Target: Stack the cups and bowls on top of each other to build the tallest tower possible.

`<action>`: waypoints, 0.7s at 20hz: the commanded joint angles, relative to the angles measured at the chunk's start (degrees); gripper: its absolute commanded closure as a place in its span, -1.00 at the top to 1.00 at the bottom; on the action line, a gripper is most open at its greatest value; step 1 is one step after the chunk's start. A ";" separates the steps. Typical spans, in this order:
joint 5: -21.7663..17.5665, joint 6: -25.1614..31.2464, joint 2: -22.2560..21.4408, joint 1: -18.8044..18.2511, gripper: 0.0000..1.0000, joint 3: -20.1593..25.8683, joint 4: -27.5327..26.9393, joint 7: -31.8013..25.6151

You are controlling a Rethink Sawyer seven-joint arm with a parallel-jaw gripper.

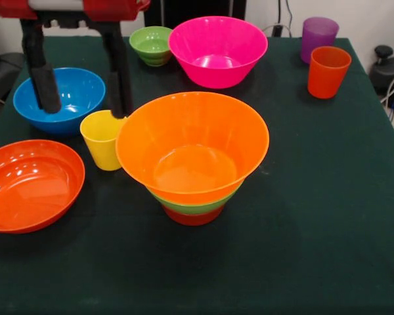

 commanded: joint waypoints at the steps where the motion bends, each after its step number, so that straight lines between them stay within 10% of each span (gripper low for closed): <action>1: -5.13 7.63 6.38 0.40 1.00 1.68 -5.03 -20.40; 14: -3.95 4.82 9.27 -0.44 1.00 0.89 -6.09 -21.80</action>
